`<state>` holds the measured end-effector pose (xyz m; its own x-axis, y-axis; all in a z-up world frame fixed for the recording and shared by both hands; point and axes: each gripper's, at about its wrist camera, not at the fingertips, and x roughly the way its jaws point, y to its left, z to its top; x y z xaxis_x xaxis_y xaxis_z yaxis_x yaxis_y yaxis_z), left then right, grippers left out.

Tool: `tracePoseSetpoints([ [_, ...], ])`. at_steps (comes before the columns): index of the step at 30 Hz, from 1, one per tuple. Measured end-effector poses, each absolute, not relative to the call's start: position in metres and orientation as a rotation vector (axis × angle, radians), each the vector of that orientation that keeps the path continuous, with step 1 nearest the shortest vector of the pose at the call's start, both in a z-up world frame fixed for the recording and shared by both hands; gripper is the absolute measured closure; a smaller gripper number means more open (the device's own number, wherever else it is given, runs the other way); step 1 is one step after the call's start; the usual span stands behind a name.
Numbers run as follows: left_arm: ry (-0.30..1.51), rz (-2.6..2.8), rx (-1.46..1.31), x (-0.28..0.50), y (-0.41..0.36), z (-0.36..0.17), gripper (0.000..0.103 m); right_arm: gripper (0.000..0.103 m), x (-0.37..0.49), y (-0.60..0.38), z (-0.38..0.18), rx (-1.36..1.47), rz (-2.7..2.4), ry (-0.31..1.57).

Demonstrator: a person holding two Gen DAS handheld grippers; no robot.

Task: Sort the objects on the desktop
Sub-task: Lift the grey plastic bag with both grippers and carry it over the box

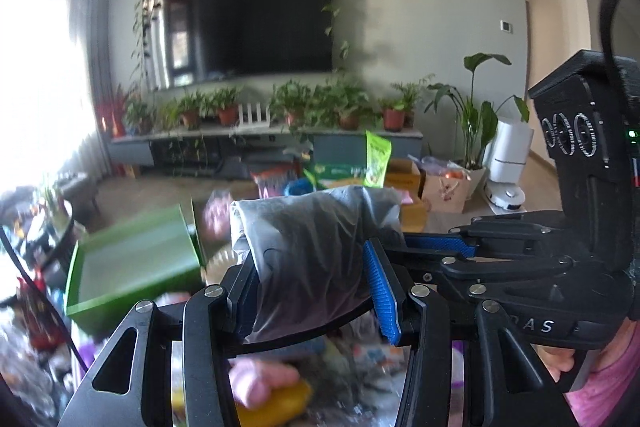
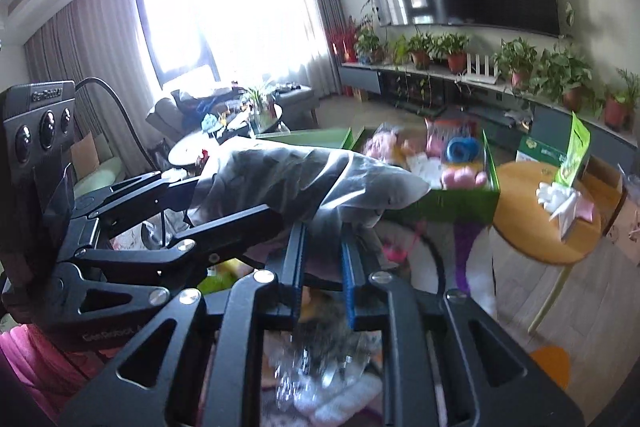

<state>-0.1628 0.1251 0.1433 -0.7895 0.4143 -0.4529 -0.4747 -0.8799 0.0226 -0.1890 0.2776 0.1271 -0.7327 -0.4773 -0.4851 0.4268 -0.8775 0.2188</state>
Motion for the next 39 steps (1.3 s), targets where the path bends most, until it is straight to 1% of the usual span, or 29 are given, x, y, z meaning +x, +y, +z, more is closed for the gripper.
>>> tracePoseSetpoints([
  [5,0.244,2.573,-0.560,-0.187,0.131,0.162,0.054,0.085,-0.215,0.284,0.143,0.711,-2.547,-0.180],
  [12,0.253,2.569,-0.611,-0.228,0.135,0.170,0.054,0.086,-0.255,0.289,0.155,0.711,-2.561,-0.227],
  [27,0.290,2.519,-0.670,-0.298,0.146,0.168,0.054,0.086,-0.323,0.302,0.149,0.750,-2.567,-0.304],
  [39,0.285,2.496,-0.707,-0.357,0.152,0.156,0.054,0.086,-0.383,0.312,0.135,0.785,-2.567,-0.347],
])
